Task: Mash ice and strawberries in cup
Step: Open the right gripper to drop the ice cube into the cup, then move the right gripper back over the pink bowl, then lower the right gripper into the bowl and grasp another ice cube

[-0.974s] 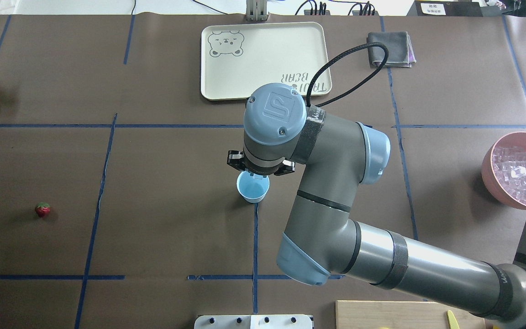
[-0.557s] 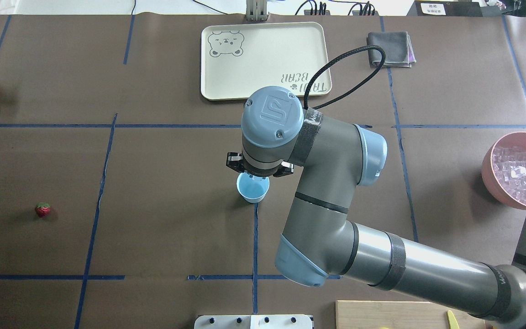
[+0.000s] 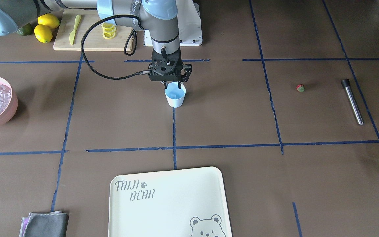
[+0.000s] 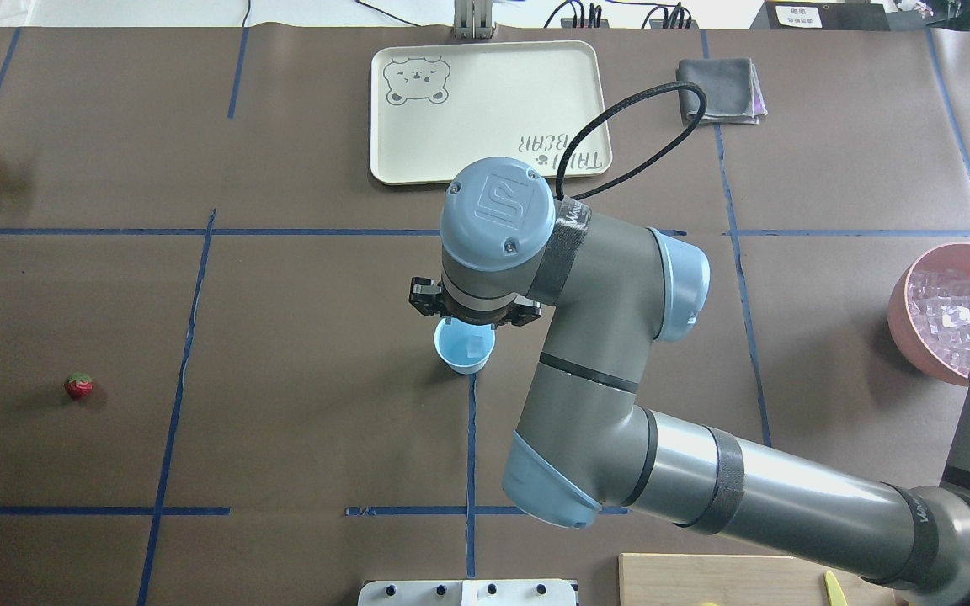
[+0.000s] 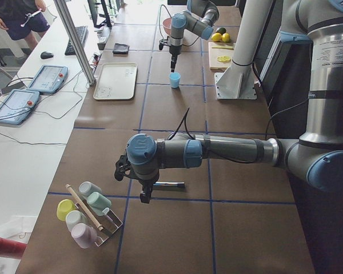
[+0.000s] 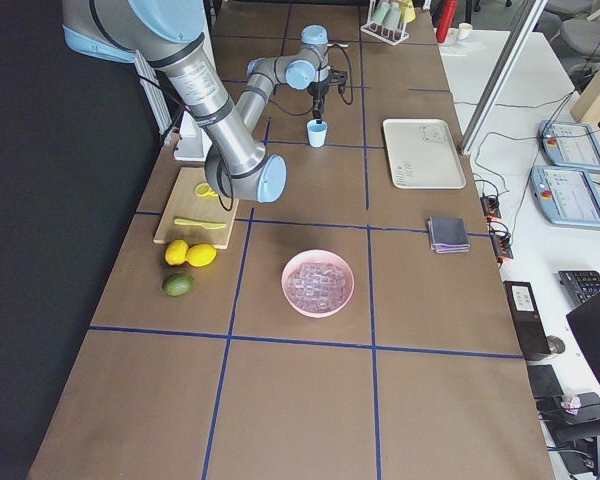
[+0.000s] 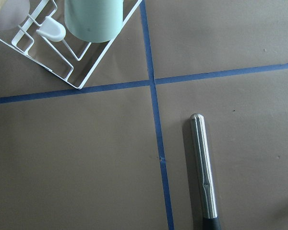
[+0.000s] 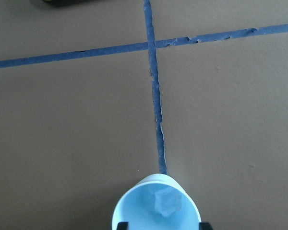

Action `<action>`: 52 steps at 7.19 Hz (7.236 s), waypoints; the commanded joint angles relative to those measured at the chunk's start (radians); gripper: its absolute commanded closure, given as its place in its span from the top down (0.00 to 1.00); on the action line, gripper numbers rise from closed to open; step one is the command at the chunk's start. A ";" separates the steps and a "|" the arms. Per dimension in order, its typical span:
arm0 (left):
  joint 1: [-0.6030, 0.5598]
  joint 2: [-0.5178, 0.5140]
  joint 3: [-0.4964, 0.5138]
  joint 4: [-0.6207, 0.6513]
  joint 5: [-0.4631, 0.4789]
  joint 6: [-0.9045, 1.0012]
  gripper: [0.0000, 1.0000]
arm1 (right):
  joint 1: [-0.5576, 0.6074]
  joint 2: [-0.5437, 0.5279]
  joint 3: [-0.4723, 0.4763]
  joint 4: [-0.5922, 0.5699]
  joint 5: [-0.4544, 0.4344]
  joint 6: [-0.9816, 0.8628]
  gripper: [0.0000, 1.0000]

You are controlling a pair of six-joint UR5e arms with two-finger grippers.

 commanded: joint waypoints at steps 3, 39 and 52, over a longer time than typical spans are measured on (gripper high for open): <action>-0.002 -0.001 -0.002 0.000 0.000 0.000 1.00 | 0.002 0.002 0.011 0.000 0.000 -0.003 0.99; -0.012 0.091 -0.196 0.014 0.001 -0.051 1.00 | 0.640 -1.017 0.102 0.411 0.370 -0.982 0.55; -0.014 0.095 -0.203 0.018 -0.005 -0.051 1.00 | 0.698 -0.704 0.438 -0.134 0.413 -0.936 0.00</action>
